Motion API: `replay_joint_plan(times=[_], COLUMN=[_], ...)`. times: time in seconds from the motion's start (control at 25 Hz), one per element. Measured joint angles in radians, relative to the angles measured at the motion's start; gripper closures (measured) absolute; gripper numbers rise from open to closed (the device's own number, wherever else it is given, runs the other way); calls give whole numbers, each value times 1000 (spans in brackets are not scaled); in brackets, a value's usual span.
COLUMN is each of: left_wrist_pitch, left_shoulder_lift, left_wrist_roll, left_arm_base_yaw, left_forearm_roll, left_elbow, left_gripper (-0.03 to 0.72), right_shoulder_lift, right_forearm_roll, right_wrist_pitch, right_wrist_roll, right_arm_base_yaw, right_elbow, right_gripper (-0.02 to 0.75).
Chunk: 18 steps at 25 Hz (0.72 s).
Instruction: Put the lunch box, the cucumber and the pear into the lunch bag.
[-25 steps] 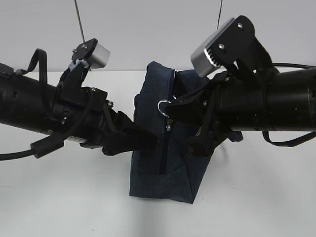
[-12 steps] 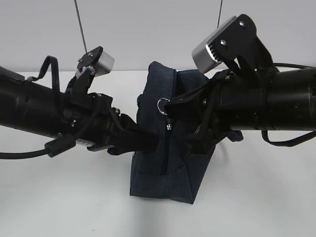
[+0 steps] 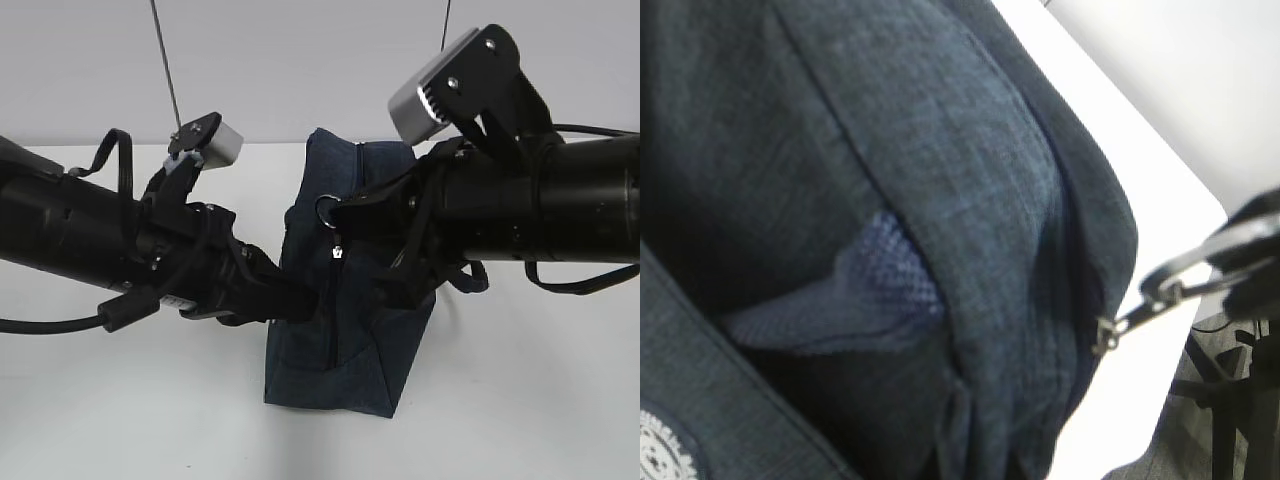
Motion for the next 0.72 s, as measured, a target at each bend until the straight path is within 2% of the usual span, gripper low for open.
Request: replay_joint_plan(times=[0.2, 0.72], left_wrist_pitch=[5, 11], left_shoulder_lift=[0, 0], left_wrist_roll=[0, -4], left_arm_base_yaw=[0, 0], left_forearm_roll=[53, 79], left_elbow=[-4, -5], left_gripper=[677, 680], right_shoulder_lift=[0, 62], right_forearm_roll=[76, 98], right_wrist_pitch=[-9, -36], right_wrist_roll=[-93, -143], right_arm_base_yaw=[-2, -8], right_elbow=[0, -57], right_gripper=[738, 738])
